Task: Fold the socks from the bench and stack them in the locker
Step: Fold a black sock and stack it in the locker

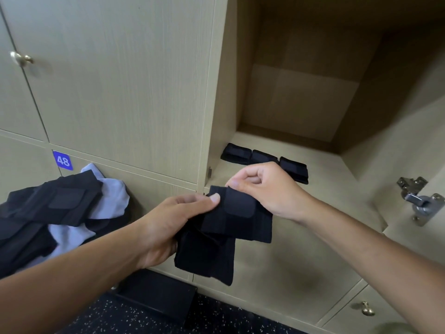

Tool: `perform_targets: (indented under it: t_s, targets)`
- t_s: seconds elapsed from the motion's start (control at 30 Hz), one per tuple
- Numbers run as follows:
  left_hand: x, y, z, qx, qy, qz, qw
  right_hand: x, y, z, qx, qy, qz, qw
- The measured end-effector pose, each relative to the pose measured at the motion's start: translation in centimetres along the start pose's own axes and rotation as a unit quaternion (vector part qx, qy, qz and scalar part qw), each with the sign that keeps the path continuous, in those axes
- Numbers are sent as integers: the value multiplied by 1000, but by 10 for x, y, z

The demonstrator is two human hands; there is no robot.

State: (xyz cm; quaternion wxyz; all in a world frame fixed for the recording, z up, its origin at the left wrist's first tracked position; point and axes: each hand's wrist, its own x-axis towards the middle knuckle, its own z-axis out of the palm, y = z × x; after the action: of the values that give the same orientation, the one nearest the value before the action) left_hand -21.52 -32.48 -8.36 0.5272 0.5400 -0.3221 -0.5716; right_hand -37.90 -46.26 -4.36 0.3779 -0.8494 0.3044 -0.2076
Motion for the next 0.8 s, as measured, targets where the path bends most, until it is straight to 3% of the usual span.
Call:
perform_targets:
  t_s: [0.17, 0.3, 0.37, 0.6, 0.8]
  targets:
    - [-2, -2, 4, 17, 12, -1, 1000, -1, 0, -2, 42, -26, 46, 998]
    - [0, -2, 1, 22, 55, 9, 998, -2, 2, -11, 46, -127, 96, 986]
    - [2, -3, -2, 17, 69, 10, 997, -2, 4, -17, 21, -142, 102, 984]
    - [7, -1, -11, 19, 115, 9, 993, 21, 36, -39, 122, 75, 104, 984]
    - [14, -4, -10, 22, 124, 21, 992, 68, 59, -43, 314, 178, 164, 918]
